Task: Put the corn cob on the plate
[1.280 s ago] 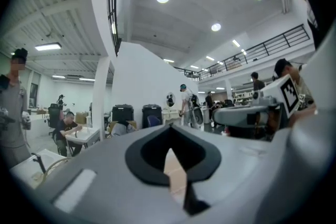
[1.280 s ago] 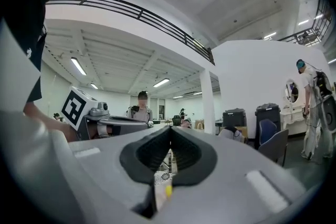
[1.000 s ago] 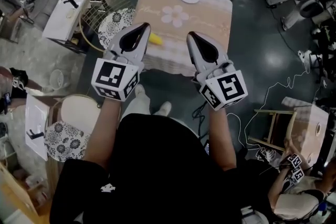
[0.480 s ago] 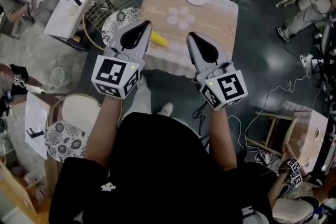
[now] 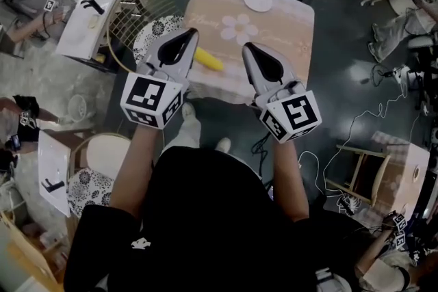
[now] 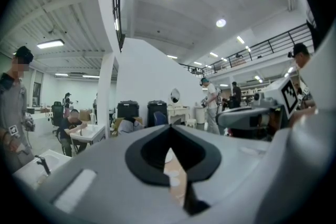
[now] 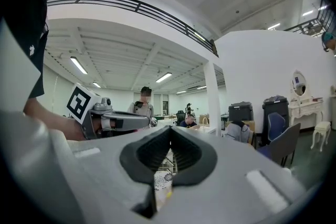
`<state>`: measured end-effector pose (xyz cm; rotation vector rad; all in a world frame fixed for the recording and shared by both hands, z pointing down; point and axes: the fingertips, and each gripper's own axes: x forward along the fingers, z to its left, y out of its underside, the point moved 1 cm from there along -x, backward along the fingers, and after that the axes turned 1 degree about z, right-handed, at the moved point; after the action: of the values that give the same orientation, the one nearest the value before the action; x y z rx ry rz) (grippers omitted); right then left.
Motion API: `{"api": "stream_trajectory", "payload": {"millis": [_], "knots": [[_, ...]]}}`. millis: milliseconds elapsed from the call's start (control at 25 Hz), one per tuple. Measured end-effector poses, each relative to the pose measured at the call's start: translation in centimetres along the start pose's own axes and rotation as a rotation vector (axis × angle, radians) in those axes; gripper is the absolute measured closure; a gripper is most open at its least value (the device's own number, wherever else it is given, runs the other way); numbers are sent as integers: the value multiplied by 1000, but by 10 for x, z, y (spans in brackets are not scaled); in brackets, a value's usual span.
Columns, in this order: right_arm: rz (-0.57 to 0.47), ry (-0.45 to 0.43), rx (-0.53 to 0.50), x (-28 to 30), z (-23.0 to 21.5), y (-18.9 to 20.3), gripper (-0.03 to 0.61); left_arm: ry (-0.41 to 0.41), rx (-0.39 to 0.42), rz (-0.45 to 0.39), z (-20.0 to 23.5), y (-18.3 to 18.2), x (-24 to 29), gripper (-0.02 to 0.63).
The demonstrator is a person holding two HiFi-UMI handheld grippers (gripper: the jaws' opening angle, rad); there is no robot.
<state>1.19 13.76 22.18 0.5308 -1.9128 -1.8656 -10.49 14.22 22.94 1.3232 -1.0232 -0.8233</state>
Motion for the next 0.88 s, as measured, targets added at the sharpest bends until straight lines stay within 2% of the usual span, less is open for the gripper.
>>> {"api": "stream_trajectory", "payload": {"millis": [480, 880], "knots": [[32, 38, 12, 48, -33, 12, 577, 41, -7, 23, 44, 8, 48, 609], [72, 69, 18, 83, -53, 19, 577, 111, -8, 45, 70, 14, 76, 609]]}}
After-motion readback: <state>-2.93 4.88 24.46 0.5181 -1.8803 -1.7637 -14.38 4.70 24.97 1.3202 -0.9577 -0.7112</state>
